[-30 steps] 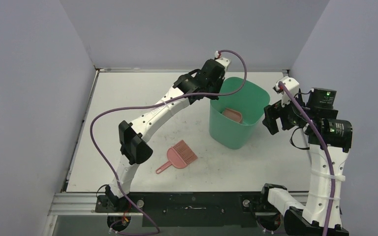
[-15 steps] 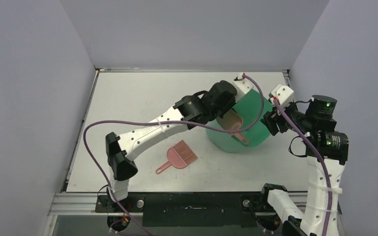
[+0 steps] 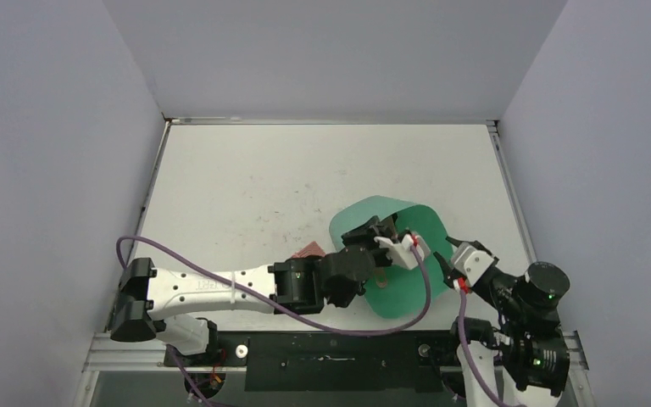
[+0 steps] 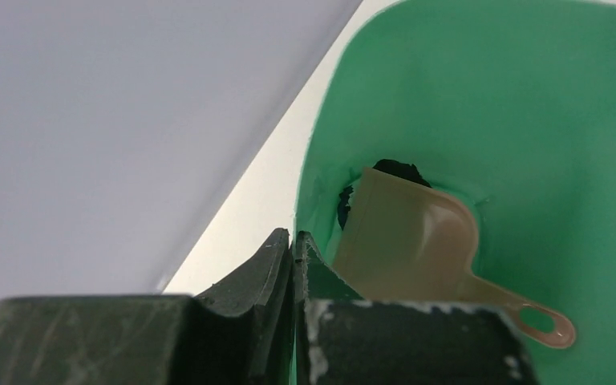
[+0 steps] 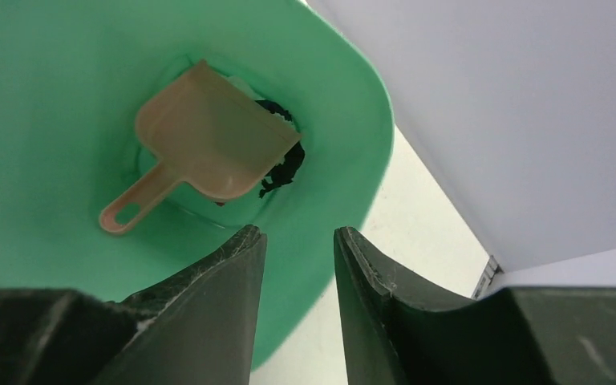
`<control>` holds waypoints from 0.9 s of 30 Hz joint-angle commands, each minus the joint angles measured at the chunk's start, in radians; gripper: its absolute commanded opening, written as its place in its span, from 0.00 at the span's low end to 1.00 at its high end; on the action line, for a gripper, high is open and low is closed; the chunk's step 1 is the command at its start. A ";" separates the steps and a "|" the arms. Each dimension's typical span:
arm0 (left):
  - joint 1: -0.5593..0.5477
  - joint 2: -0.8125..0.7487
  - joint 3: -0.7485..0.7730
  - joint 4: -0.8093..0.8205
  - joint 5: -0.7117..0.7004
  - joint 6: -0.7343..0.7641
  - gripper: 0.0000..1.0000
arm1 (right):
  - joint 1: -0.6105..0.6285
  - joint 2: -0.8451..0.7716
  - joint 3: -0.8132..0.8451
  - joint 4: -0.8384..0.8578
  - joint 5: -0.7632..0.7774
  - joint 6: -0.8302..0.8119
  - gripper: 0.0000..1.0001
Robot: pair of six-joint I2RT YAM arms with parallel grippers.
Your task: Sweep away the paper scraps from the table
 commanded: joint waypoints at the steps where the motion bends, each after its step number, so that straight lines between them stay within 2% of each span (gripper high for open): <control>1: -0.125 -0.068 -0.137 0.368 -0.212 0.080 0.00 | -0.055 -0.143 -0.035 -0.076 -0.157 -0.108 0.38; 4: -0.188 -0.086 -0.201 0.485 -0.265 0.091 0.00 | -0.099 -0.216 -0.063 -0.213 -0.175 -0.266 0.35; 7: -0.211 -0.078 -0.214 0.508 -0.298 0.055 0.00 | -0.095 -0.208 -0.098 -0.055 -0.083 -0.030 0.25; 9: -0.213 -0.059 -0.207 0.505 -0.340 0.040 0.00 | -0.096 -0.181 -0.103 -0.051 -0.078 -0.024 0.32; 11: -0.217 -0.051 -0.214 0.523 -0.370 0.030 0.00 | -0.099 -0.153 -0.070 -0.159 -0.140 -0.164 0.40; 12: -0.214 -0.050 -0.216 0.530 -0.388 0.014 0.00 | -0.100 -0.141 -0.056 -0.229 -0.167 -0.262 0.50; 13: -0.208 -0.051 -0.215 0.531 -0.400 0.001 0.00 | -0.101 -0.127 -0.041 -0.259 -0.175 -0.289 0.52; 17: -0.183 -0.082 -0.199 0.516 -0.415 -0.041 0.00 | -0.098 -0.058 0.060 -0.152 -0.150 -0.065 0.54; 21: -0.147 -0.133 -0.185 0.448 -0.370 -0.146 0.00 | -0.106 0.030 0.151 -0.296 -0.235 -0.229 0.55; 27: -0.116 -0.192 -0.250 0.505 -0.333 -0.198 0.00 | -0.113 0.131 0.028 -0.287 -0.244 -0.382 0.52</control>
